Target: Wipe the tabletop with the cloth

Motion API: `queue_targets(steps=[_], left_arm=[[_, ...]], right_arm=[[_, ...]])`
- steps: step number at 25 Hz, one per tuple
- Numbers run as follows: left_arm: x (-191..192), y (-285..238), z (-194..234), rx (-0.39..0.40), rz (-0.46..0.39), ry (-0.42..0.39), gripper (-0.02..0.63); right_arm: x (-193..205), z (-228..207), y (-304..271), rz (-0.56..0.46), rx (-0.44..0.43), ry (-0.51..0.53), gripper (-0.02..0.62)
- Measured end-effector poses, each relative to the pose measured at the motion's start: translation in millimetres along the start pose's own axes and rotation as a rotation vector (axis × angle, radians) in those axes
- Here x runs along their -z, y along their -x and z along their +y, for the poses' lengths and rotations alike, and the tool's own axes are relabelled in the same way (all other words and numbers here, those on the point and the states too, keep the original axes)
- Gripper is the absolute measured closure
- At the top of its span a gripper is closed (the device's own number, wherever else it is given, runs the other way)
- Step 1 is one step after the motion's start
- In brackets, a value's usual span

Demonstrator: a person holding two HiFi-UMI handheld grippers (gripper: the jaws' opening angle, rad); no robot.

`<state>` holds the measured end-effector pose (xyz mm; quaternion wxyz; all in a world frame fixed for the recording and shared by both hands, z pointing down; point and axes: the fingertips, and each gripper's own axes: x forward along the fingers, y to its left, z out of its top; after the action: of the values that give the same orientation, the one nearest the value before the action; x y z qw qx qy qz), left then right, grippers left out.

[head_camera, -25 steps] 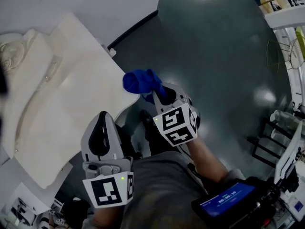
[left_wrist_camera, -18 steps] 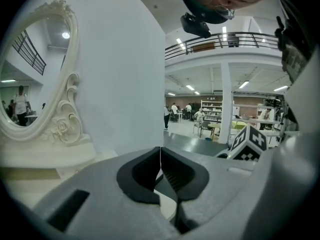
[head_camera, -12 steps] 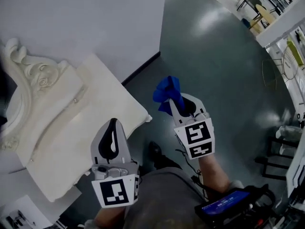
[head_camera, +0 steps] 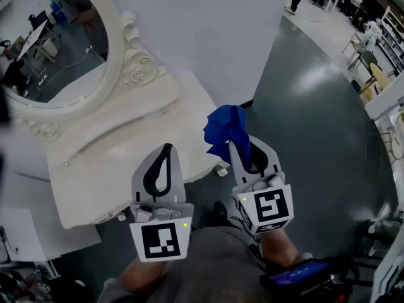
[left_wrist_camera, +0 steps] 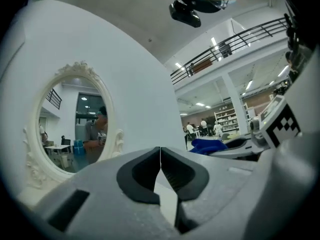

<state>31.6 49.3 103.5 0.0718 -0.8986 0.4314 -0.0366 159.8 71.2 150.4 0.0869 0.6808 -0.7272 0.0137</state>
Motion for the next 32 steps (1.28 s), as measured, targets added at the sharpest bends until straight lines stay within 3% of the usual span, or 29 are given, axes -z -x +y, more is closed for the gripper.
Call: queue_targets(steps=[8,12,21,32], left_arm=[[24,115,82,-0.171,0.054,0.013,0.589],[19,153,140,-0.229,0.057,0.011,0.589],[25,193,168,-0.279,0.068,0.034,0.589],[28,208,168,-0.307,0.083,0.044,0.589]], right_arm=[[-7,170,11,-0.033,-0.22,0.056,0.535],[-29,233,3,-0.035,-0.261,0.06,0.535],[-33,285,10,-0.03,-0.322,0.088,0.537],[-34,298,18,-0.036,-0.362,0.099,0.537]])
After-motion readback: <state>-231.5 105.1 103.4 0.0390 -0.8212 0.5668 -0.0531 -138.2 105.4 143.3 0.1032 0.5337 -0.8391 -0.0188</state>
